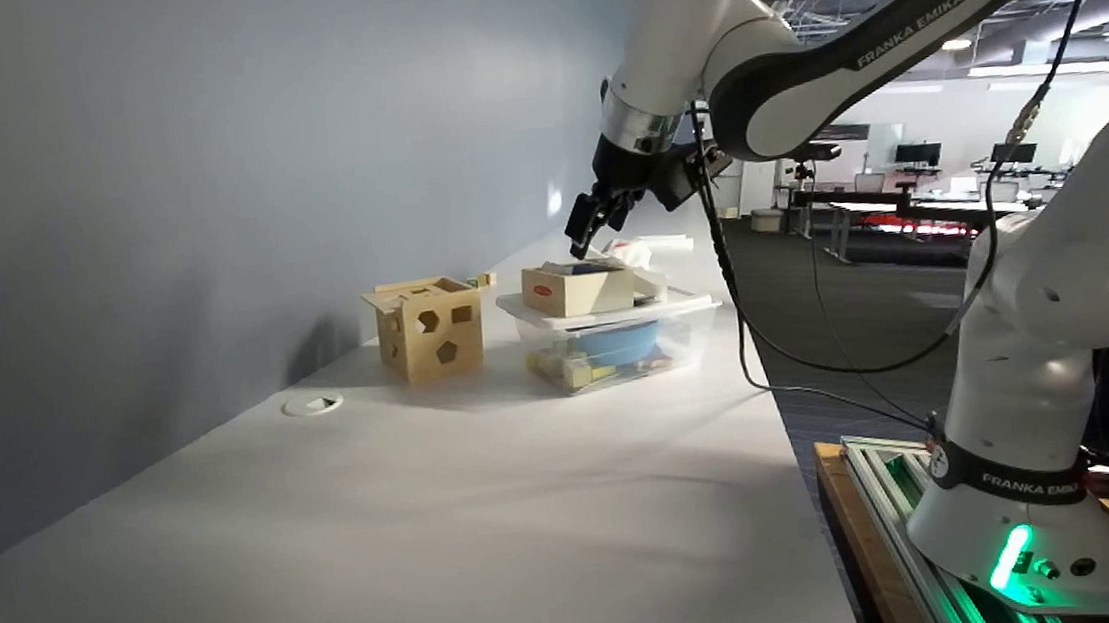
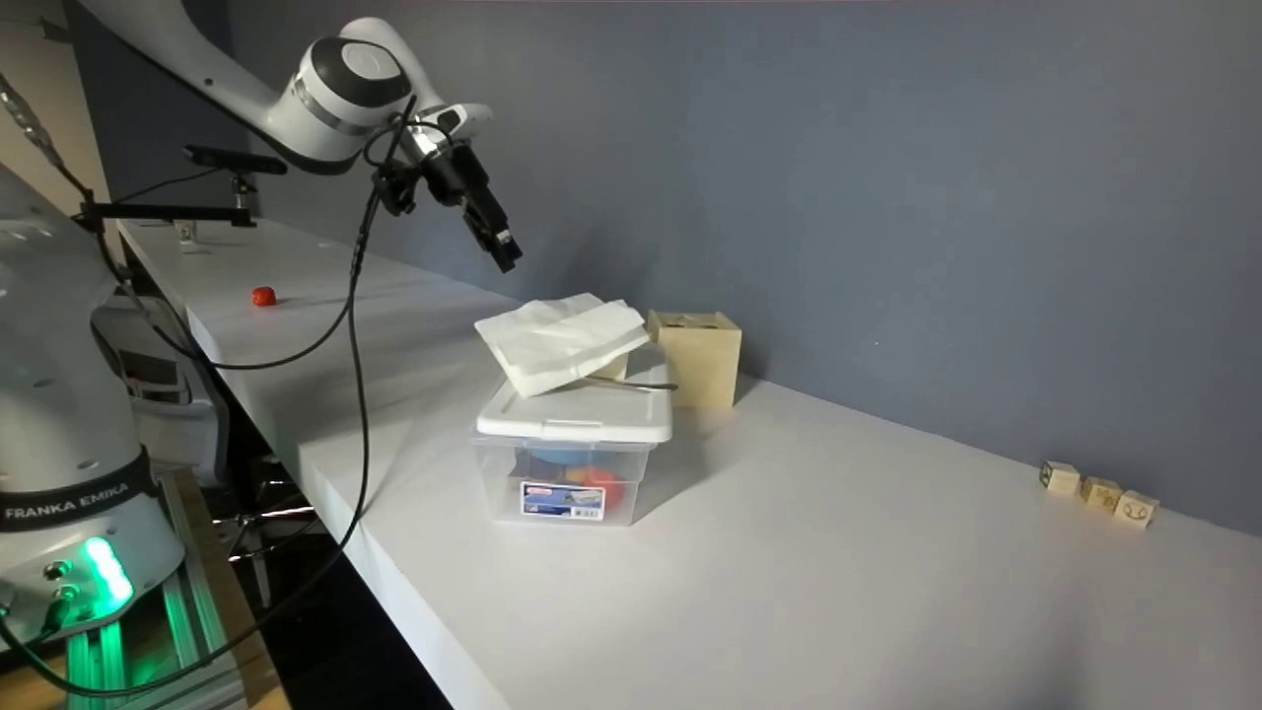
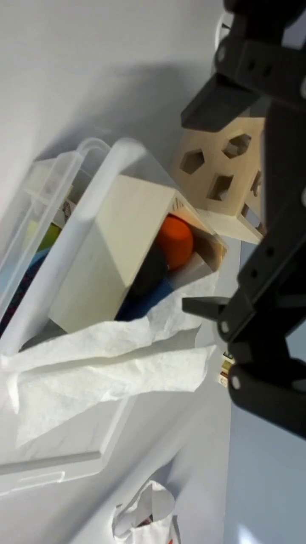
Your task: Put the serviette on the lunchbox, and then move it closer to the wooden object
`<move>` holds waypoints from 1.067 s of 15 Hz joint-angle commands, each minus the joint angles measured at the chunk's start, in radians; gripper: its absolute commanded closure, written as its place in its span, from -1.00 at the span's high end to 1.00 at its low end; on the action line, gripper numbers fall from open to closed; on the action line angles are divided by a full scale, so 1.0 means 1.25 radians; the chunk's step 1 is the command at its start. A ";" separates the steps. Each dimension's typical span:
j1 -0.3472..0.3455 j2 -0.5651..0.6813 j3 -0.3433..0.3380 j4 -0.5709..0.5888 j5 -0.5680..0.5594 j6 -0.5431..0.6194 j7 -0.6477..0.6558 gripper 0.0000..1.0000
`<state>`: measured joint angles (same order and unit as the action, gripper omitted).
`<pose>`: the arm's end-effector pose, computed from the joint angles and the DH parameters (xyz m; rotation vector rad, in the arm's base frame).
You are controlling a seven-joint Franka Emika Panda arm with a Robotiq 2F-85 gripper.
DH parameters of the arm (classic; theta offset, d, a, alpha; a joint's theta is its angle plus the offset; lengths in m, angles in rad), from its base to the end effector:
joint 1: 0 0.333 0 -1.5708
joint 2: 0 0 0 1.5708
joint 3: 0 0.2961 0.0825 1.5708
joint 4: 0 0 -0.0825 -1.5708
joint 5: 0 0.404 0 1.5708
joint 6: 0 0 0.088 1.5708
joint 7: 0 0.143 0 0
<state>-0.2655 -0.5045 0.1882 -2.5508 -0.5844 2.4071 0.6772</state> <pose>0.4586 -0.0552 0.4200 2.5858 -0.5073 0.6393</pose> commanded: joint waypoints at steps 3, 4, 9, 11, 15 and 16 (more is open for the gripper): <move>0.054 0.023 -0.018 0.012 -0.007 -0.132 -0.141 1.00; 0.064 0.026 -0.043 0.010 0.006 -0.140 -0.199 1.00; 0.021 -0.001 -0.098 0.055 -0.026 -0.175 -0.235 1.00; 0.052 0.013 -0.101 0.029 -0.007 -0.158 -0.262 1.00; 0.082 0.038 -0.090 0.015 -0.003 -0.161 -0.299 1.00; 0.096 0.045 -0.096 0.004 0.004 -0.144 -0.326 1.00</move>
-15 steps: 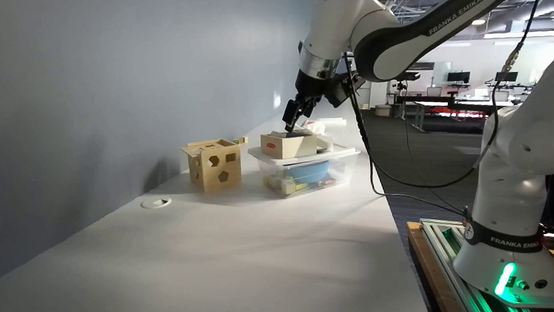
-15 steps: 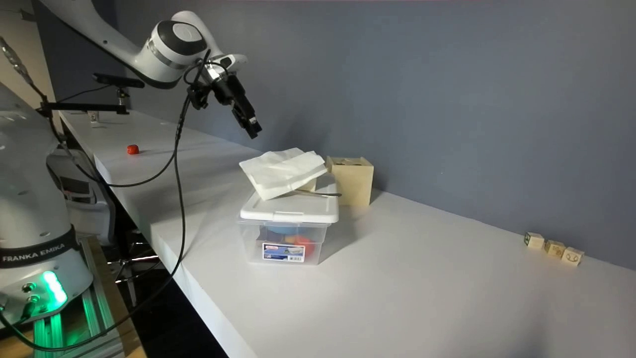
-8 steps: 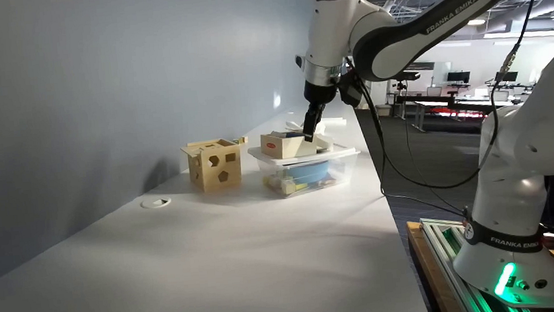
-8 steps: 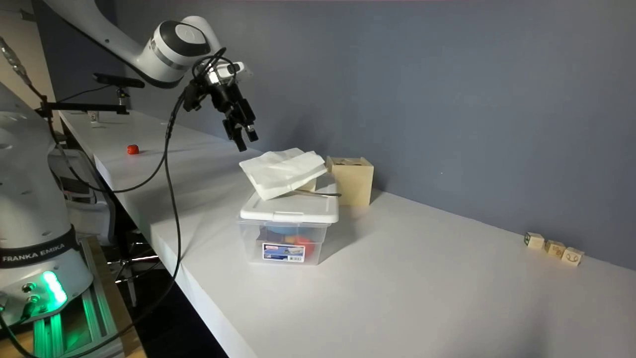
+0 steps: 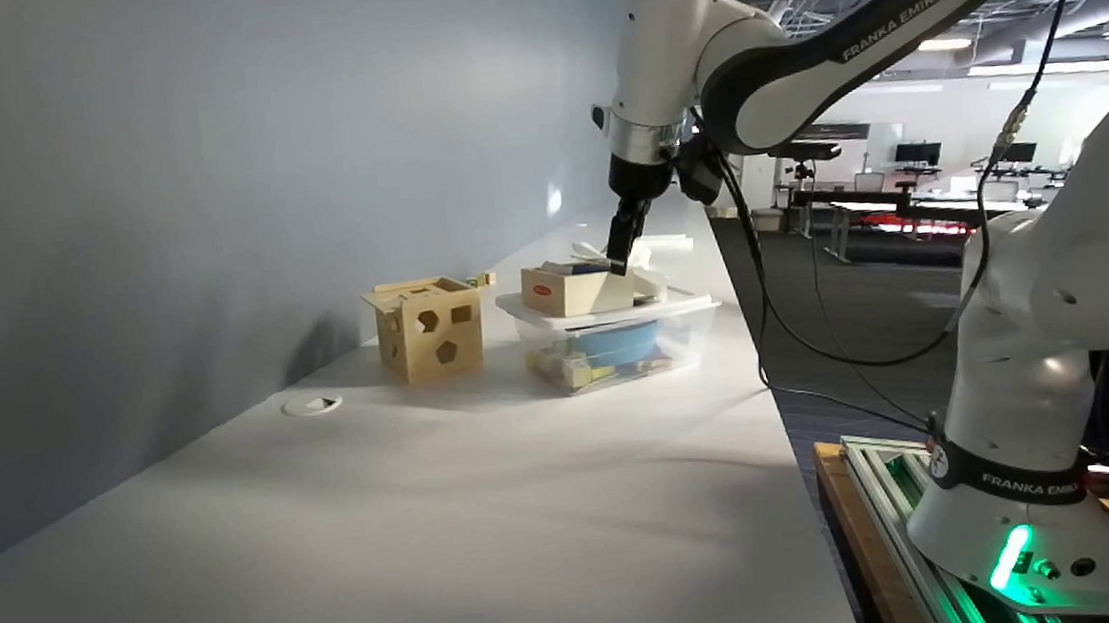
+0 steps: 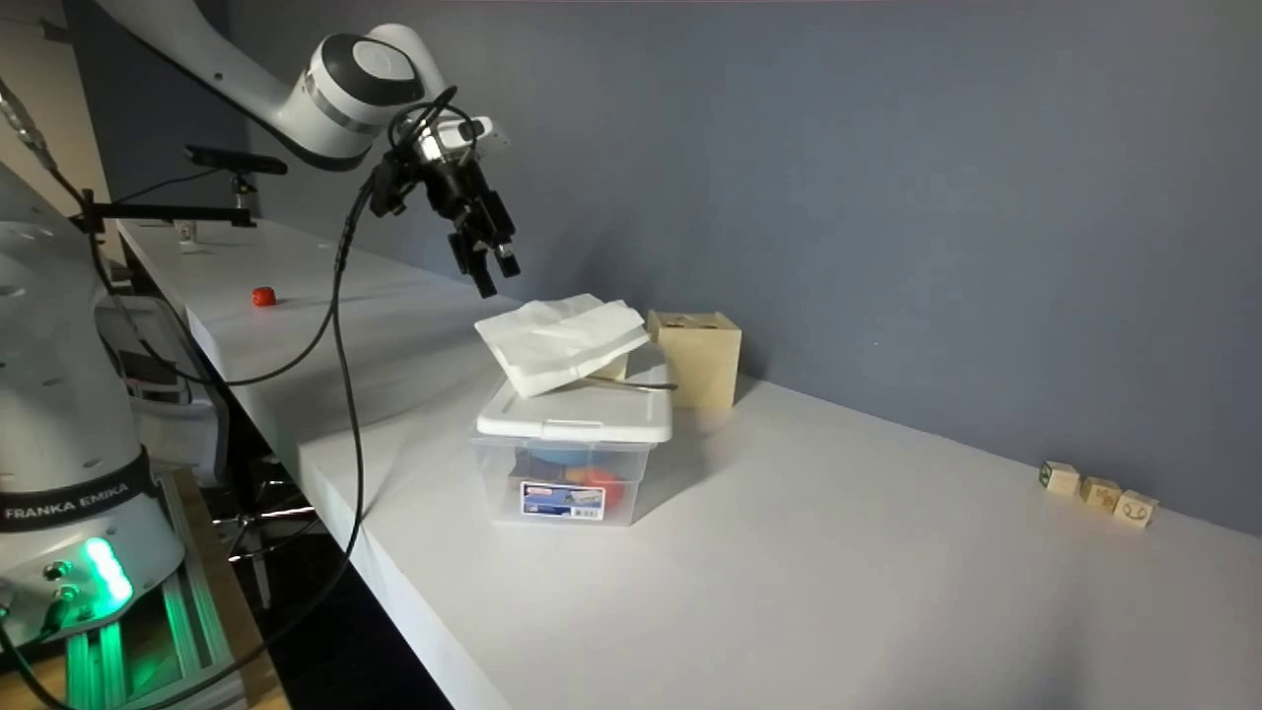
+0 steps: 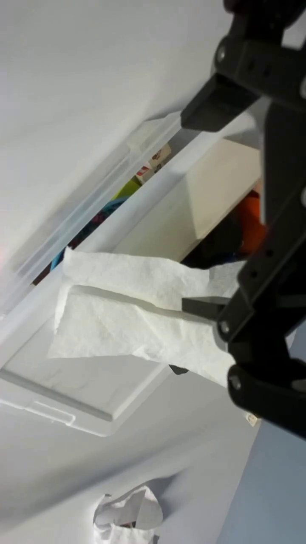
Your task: Put the serviette on the lunchbox, and then move it closer to the wooden object
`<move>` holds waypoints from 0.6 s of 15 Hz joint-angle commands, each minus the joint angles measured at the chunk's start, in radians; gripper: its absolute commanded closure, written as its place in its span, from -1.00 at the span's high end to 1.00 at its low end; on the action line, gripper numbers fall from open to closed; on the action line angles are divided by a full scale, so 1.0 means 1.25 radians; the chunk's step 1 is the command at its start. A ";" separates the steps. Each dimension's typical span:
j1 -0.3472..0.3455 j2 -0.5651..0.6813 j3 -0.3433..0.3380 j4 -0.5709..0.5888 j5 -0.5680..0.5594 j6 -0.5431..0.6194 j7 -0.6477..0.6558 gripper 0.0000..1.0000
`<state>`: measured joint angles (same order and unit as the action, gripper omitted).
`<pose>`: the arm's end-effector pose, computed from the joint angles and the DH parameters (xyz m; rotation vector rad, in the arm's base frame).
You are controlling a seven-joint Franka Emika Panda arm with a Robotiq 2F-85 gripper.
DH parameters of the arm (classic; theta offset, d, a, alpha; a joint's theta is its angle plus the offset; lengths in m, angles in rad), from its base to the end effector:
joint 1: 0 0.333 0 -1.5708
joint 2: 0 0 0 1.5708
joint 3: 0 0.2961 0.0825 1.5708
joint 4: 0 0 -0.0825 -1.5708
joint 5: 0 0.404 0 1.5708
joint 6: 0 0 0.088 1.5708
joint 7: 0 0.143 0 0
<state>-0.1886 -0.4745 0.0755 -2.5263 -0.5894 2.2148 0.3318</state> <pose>0.4422 -0.0860 0.4033 2.6108 -0.1657 0.2767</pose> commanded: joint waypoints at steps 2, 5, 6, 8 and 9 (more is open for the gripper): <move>0.061 0.033 -0.016 -0.046 -0.001 0.069 -0.105 1.00; 0.087 0.060 -0.025 -0.078 -0.002 0.142 -0.187 1.00; 0.093 0.072 -0.031 -0.088 -0.003 0.174 -0.218 1.00; 0.109 0.093 -0.054 -0.094 0.027 0.264 -0.284 1.00; 0.086 0.076 -0.020 -0.084 0.009 0.199 -0.218 1.00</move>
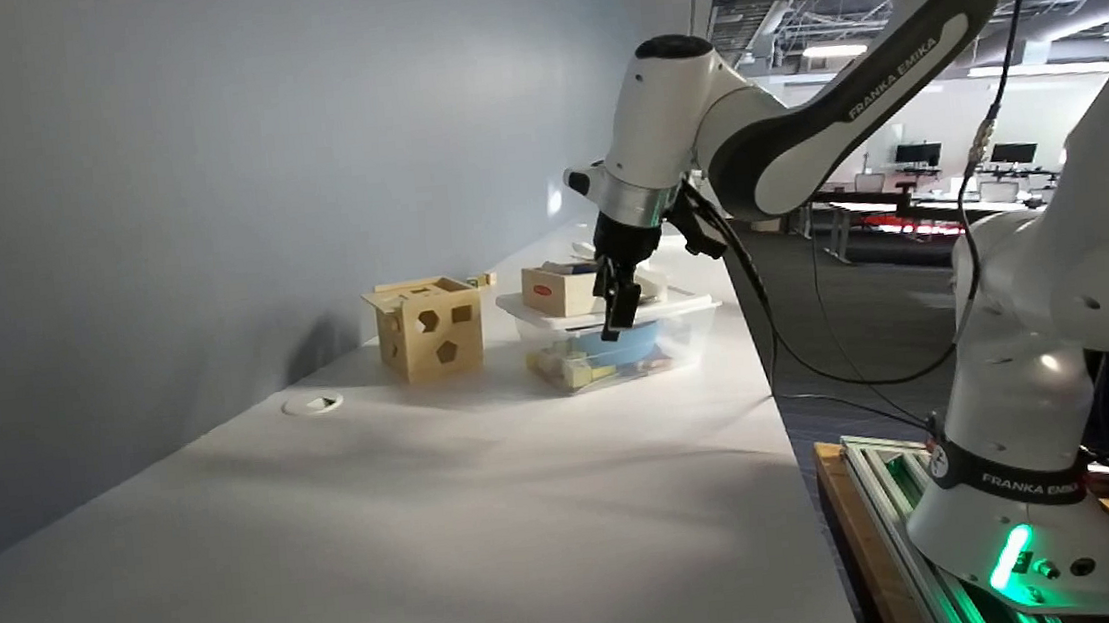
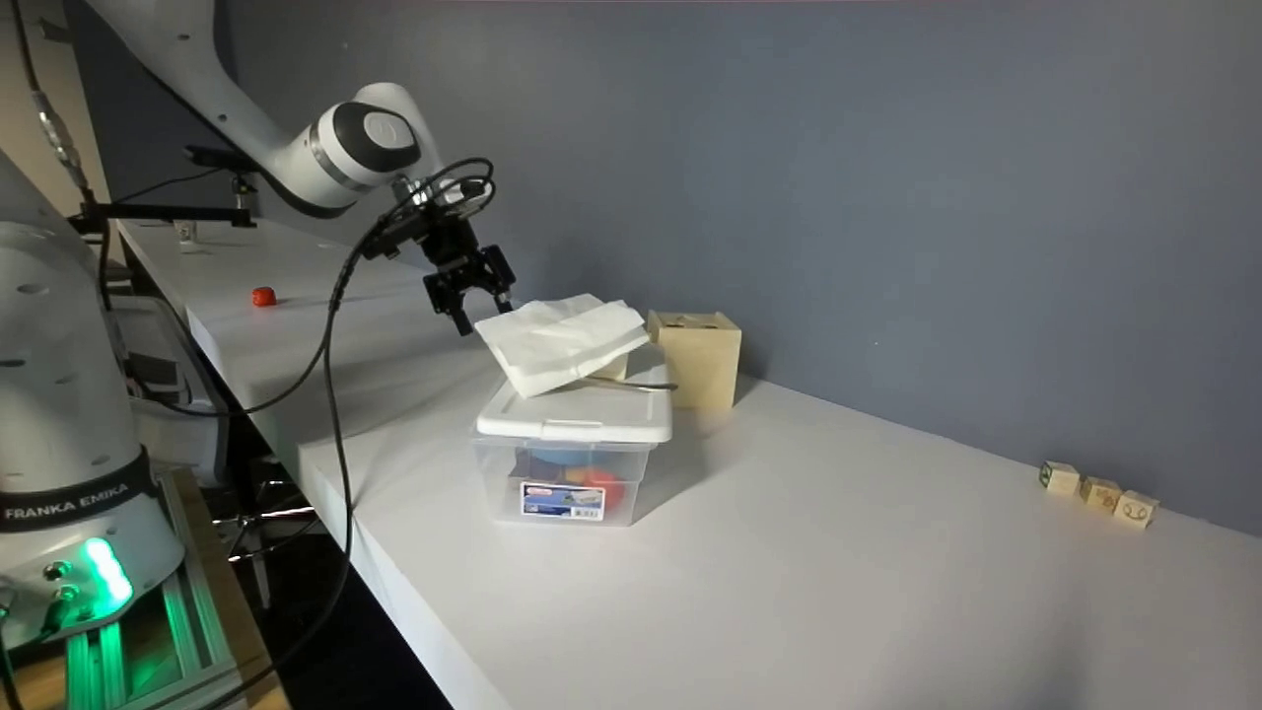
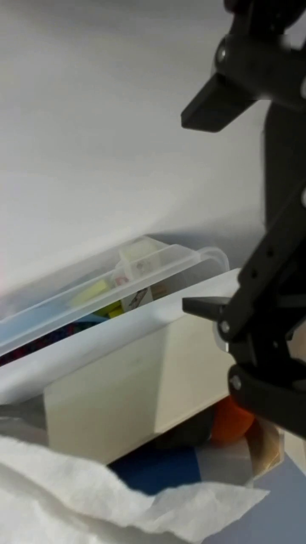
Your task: Put the serviette on the lunchbox, and then move it closer to the wooden object
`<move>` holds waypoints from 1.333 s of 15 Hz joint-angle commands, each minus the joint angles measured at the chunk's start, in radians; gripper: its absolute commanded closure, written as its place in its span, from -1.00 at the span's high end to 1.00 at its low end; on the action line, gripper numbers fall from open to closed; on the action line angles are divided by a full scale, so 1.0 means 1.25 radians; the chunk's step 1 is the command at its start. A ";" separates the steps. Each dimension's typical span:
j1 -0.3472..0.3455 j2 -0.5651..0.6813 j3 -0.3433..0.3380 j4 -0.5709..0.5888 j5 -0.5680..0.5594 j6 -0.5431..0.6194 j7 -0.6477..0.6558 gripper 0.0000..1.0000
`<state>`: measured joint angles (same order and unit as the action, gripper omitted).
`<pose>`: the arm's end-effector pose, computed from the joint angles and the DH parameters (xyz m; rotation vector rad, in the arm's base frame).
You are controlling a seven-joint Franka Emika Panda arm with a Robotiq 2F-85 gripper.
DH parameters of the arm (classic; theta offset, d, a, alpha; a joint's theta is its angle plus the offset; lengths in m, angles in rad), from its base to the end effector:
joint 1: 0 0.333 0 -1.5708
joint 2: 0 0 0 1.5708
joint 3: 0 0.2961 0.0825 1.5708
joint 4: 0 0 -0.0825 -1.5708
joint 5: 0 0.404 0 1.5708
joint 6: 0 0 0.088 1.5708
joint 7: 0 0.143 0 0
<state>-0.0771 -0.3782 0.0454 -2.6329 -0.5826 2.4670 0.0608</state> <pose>0.4502 -0.0271 0.3287 2.6696 0.4429 0.2847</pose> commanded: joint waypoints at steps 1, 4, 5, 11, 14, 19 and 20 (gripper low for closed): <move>0.000 0.007 -0.003 -0.003 0.009 0.028 -0.026 1.00; 0.023 0.024 -0.033 -0.014 0.034 0.096 -0.104 1.00; 0.030 0.028 -0.034 -0.009 0.043 0.078 -0.136 1.00; 0.020 0.025 -0.032 -0.016 0.036 0.079 -0.211 1.00; 0.008 0.039 -0.037 -0.013 0.005 0.080 -0.255 1.00; -0.031 0.084 -0.045 -0.004 -0.082 0.088 -0.228 1.00; -0.033 0.093 -0.047 -0.003 -0.092 0.091 -0.222 1.00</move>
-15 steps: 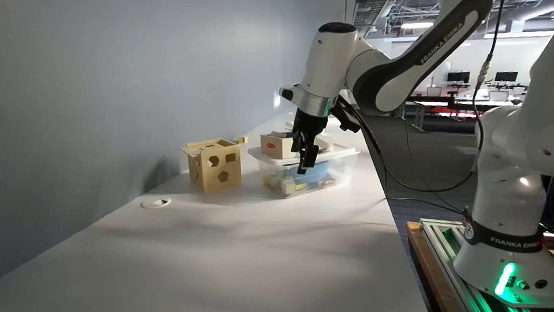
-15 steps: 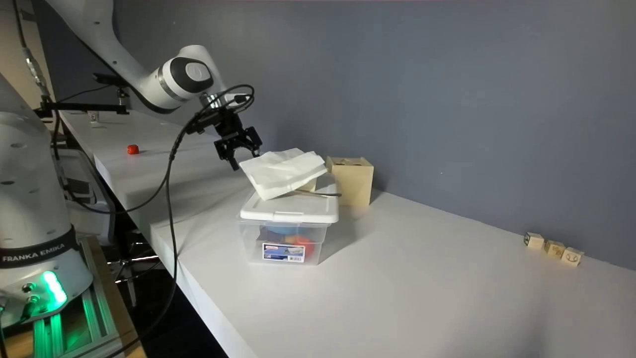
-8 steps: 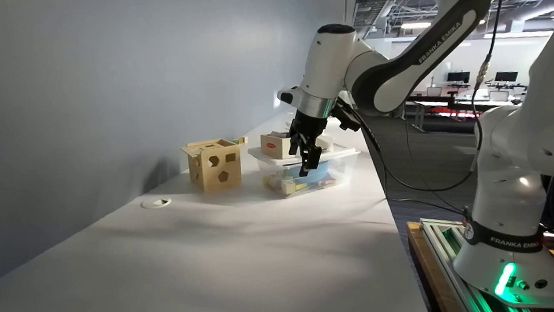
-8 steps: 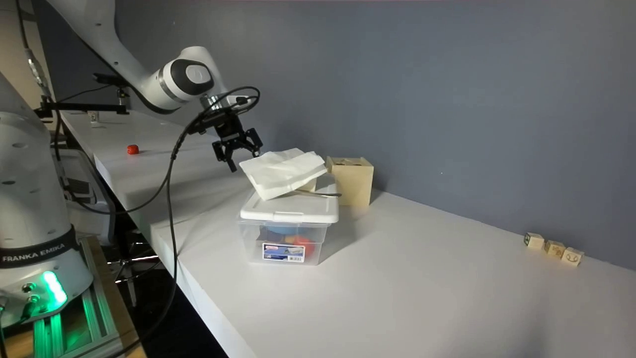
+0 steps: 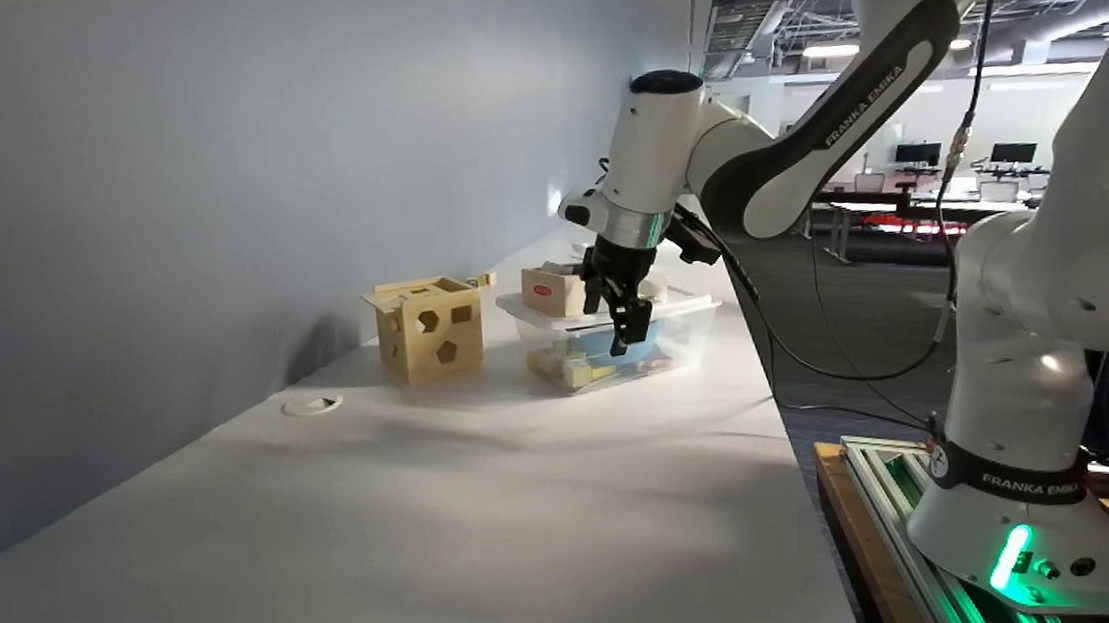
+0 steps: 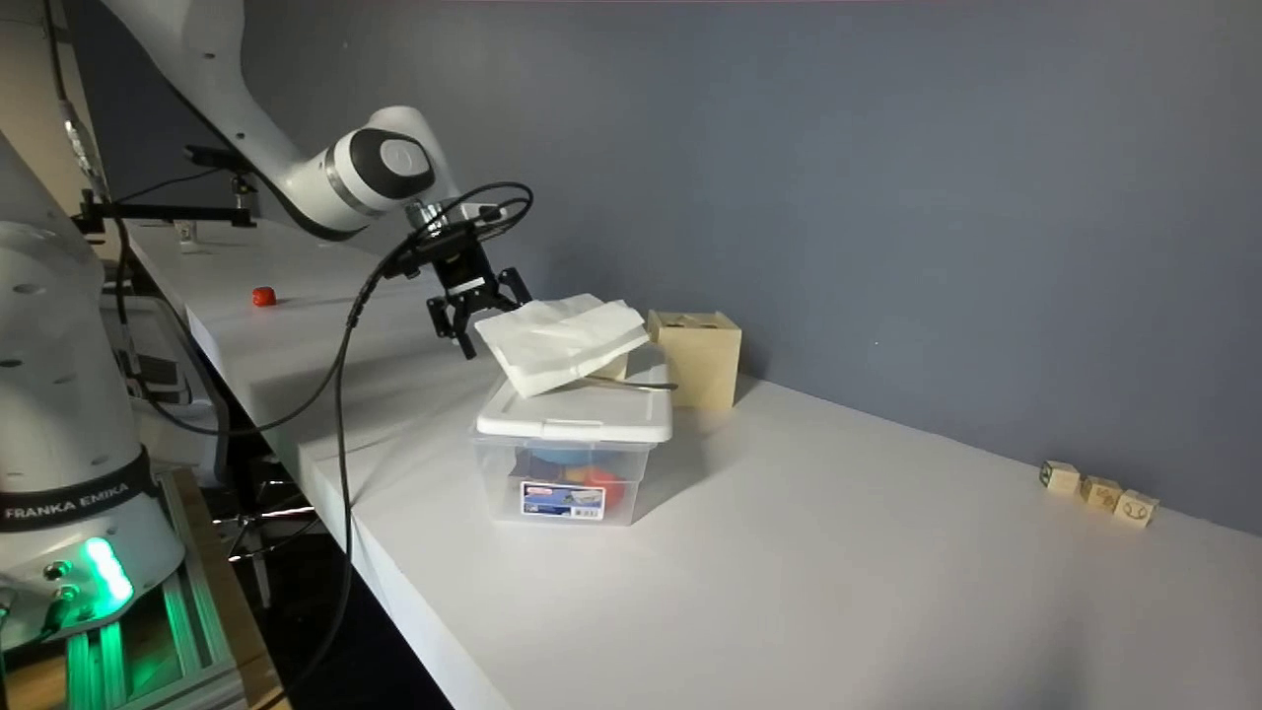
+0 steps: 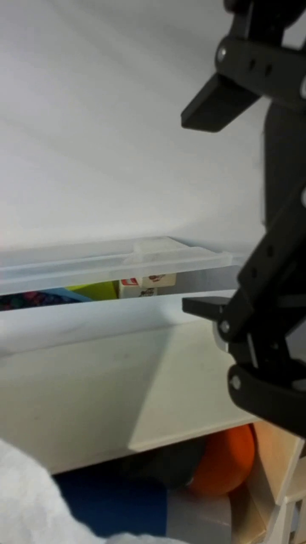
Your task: Put the serviette on the lunchbox, and then move it closer to the wooden object
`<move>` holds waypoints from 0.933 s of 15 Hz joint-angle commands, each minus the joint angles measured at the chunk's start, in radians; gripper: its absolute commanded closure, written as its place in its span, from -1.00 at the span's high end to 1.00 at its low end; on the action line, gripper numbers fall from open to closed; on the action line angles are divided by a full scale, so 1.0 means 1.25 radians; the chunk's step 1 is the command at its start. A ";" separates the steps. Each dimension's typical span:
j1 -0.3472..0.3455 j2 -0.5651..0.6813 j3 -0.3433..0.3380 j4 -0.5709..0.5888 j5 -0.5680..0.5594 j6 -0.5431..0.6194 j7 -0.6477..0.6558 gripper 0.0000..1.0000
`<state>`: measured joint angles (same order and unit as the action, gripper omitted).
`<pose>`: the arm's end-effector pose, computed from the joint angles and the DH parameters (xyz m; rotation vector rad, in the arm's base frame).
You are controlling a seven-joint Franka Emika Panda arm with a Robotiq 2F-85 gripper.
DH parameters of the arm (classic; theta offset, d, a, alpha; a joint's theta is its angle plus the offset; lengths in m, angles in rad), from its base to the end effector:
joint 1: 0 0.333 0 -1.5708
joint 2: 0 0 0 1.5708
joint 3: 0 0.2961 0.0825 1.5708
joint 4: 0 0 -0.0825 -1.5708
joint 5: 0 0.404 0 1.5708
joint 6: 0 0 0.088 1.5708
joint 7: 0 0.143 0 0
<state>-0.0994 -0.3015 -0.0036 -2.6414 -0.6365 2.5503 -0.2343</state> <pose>0.4525 -0.0506 0.2980 2.5713 0.8365 0.1799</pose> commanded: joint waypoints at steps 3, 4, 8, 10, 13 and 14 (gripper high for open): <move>-0.014 0.054 -0.012 0.008 -0.075 0.029 0.021 0.98; -0.013 0.057 -0.013 0.009 -0.081 0.031 0.023 0.94; -0.005 0.070 -0.011 0.011 -0.085 0.031 0.023 0.56; -0.004 0.074 -0.008 0.012 -0.094 0.032 0.029 0.31; 0.001 0.078 -0.001 0.020 -0.126 0.040 0.045 -0.12; 0.005 0.080 0.004 0.025 -0.139 0.039 0.050 -0.28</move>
<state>-0.1079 -0.2263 -0.0125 -2.6261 -0.7503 2.5778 -0.2169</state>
